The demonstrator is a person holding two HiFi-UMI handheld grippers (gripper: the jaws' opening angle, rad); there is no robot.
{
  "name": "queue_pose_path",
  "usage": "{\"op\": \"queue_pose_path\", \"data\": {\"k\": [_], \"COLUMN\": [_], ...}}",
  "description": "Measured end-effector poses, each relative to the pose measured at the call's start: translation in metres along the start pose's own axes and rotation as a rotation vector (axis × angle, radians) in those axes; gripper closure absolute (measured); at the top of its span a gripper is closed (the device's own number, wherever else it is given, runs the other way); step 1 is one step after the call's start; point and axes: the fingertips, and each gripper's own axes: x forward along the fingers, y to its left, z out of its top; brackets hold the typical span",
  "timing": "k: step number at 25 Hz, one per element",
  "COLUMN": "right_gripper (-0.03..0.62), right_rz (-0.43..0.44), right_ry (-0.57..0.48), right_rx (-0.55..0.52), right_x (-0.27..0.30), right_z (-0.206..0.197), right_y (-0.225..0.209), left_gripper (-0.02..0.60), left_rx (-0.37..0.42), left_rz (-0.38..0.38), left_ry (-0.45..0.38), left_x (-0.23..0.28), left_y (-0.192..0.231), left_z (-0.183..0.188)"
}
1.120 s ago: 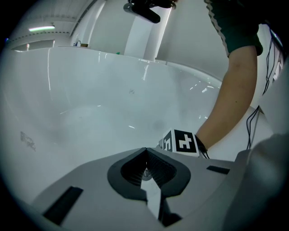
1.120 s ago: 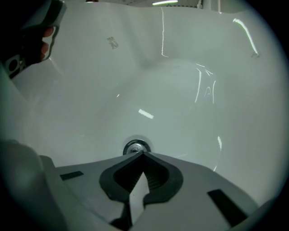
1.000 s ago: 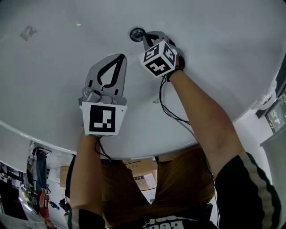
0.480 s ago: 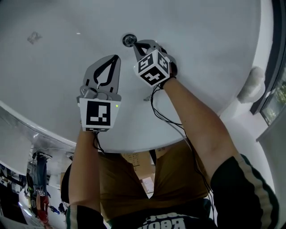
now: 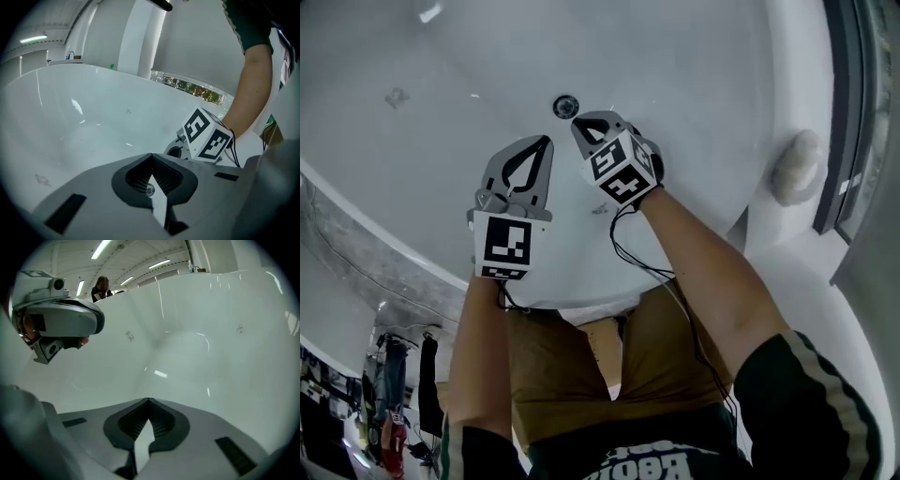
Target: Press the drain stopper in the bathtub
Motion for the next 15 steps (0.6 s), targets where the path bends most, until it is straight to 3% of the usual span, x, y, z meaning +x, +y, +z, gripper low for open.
{"op": "queue_pose_path", "data": {"k": [10,15], "right_gripper": [0.585,0.585], "right_rz": [-0.001,-0.012], "right_ry": [-0.103,-0.154], "right_rx": [0.005,0.017], "right_x": [-0.072,-0.113], "right_z": [0.025,0.047], "right_y": [0.009,0.012], "left_gripper": [0.572,0.572], "left_rx": [0.122,0.146], "left_rz": [-0.028,-0.024], "left_ry": [-0.004,-0.024], "left_x": [-0.03,-0.053], "left_y": [-0.025,-0.03], "left_z": [0.036,0.054]}}
